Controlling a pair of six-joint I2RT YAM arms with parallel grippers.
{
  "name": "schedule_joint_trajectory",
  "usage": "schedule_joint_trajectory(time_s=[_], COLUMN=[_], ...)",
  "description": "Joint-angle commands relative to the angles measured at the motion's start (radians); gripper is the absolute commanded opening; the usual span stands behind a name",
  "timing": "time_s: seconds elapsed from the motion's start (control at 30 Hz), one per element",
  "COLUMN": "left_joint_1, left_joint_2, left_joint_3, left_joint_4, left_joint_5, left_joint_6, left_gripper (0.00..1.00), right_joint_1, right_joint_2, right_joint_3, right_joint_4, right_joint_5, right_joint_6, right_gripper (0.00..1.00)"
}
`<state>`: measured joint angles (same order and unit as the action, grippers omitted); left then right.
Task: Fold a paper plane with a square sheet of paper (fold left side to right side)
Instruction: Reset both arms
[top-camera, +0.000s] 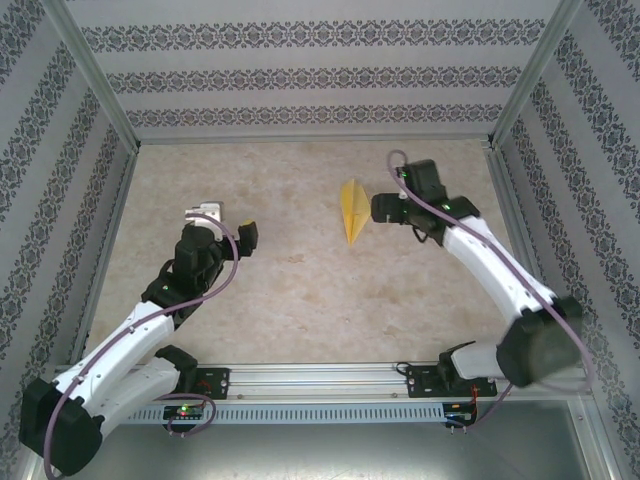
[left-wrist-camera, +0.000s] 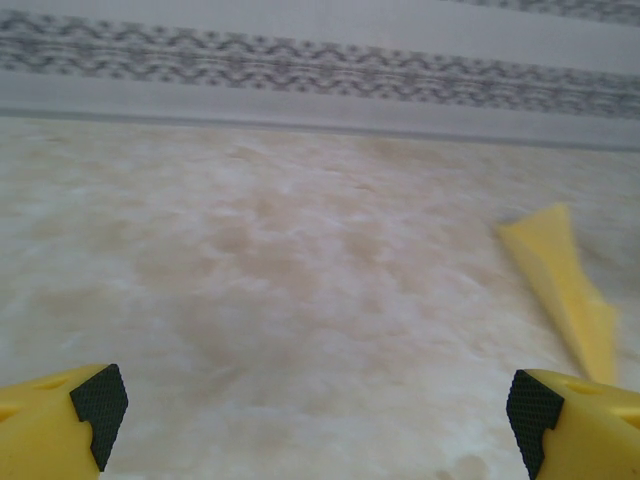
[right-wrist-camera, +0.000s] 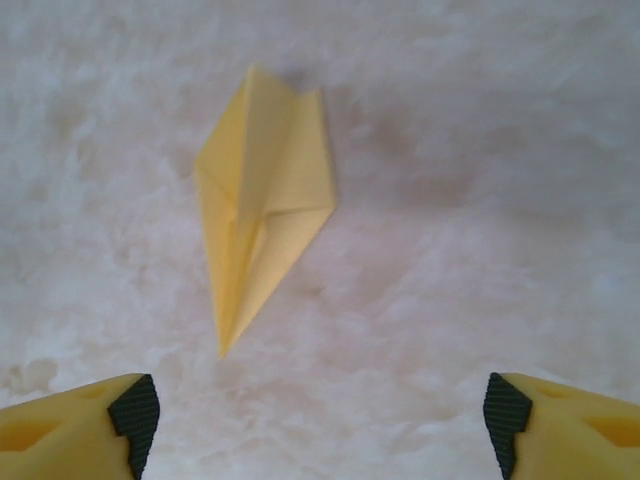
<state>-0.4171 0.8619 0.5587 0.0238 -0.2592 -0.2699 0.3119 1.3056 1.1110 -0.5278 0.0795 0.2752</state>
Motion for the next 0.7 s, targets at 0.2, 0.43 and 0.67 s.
schedule_joint_trajectory(time_s=[0.2, 0.43, 0.67], left_joint_1=[0.11, 0.179, 0.245], left_joint_2=[0.022, 0.105, 0.197], left_joint_3=[-0.074, -0.185, -0.285], left_joint_4=[0.117, 0.31, 0.578], left_joint_5=[-0.209, -0.219, -0.054], left_joint_6=[0.127, 0.234, 0.315], left_gripper=[1.0, 1.0, 1.0], right_joint_1=[-0.275, -0.327, -0.33], right_joint_2=[-0.215, -0.062, 0.078], right_joint_3=[-0.445, -0.663, -0.683], right_joint_4=[0.497, 0.981, 1.224], right_joint_5=[0.098, 0.066, -0.016], right_joint_6=[-0.069, -0.124, -0.187], right_gripper=[0.98, 0.98, 0.98])
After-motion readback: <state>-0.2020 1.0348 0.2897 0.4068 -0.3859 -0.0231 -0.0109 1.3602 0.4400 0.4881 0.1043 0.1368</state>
